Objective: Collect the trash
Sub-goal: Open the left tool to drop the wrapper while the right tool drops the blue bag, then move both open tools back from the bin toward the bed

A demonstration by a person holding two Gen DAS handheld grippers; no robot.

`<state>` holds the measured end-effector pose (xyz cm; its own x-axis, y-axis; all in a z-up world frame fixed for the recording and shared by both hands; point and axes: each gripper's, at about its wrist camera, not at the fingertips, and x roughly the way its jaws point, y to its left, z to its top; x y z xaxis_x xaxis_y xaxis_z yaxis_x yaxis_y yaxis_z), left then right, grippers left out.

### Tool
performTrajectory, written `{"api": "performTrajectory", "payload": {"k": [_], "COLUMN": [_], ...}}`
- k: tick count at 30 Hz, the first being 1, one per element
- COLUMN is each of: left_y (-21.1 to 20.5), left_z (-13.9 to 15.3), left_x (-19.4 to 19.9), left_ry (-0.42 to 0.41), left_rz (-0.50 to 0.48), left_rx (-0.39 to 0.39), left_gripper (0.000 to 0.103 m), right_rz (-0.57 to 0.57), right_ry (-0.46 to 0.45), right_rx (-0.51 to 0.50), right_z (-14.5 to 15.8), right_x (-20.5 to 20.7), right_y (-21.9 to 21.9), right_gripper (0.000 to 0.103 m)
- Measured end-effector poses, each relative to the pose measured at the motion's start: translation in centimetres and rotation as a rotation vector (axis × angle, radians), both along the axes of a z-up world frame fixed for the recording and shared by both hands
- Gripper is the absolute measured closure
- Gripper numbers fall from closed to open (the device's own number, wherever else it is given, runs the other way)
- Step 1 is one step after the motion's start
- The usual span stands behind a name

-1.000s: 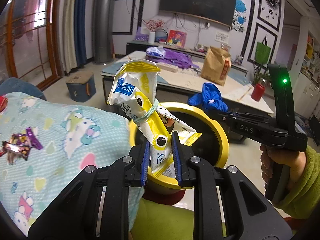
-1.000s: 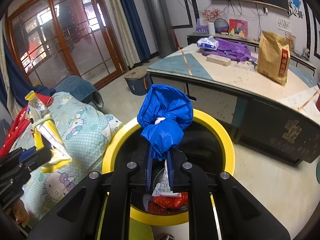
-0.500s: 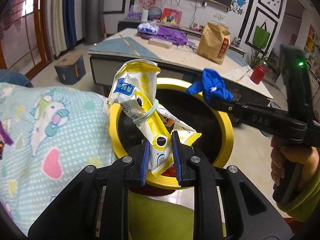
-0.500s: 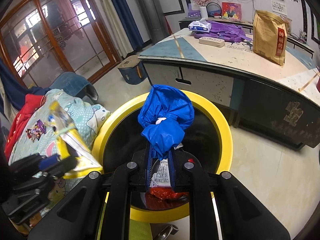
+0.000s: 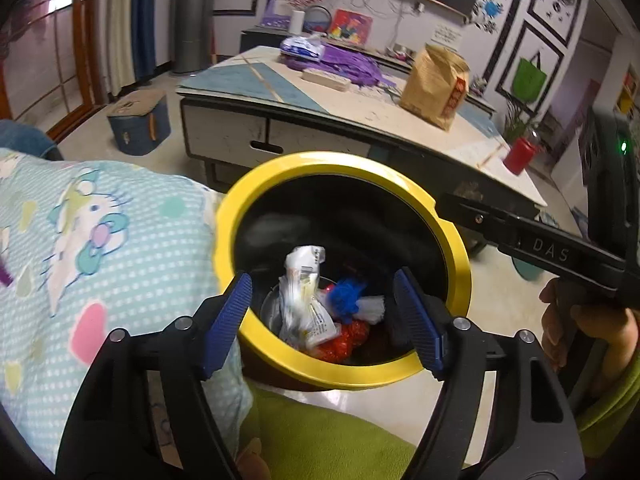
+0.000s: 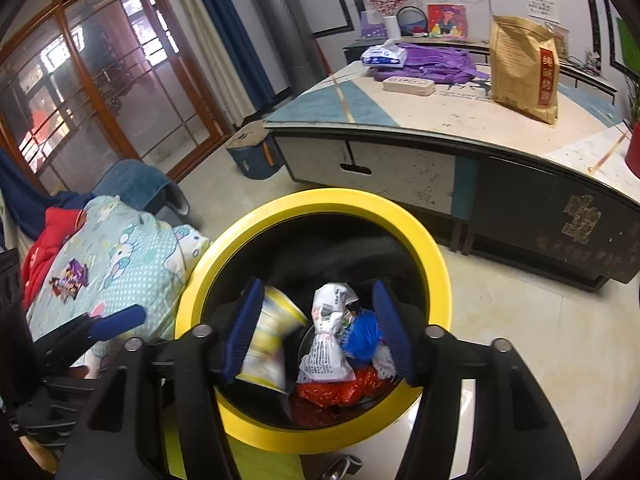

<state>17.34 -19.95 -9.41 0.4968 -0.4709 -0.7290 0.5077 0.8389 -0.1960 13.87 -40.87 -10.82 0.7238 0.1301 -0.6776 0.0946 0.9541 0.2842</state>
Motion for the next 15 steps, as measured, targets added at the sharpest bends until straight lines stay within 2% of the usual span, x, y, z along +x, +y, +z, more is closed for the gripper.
{"api": "performTrajectory", "payload": {"k": [2,3,15], "left_y": [0.9,1.3,7.7], "left_z": [0.7,1.0,5.0], "left_x": [-0.3,-0.4,-1.9], "left_ry": [-0.030,-0.043,-0.218], "left_rz": [0.039,0.053,0.258], "left_rx": [-0.006,-0.011,-0.011], "left_gripper": [0.014,0.012,0.011], "right_rz": [-0.003,-0.001,0.088], "right_ry": [-0.012,-0.021,-0.146], "right_rx": [-0.012,-0.016,-0.053], "right_z": [0.3,0.4,3.7], "right_x": [-0.1,-0.2,-1.4], "right_y": [0.2,0.4,4.4], "right_gripper": [0.044,0.044,0.043]}}
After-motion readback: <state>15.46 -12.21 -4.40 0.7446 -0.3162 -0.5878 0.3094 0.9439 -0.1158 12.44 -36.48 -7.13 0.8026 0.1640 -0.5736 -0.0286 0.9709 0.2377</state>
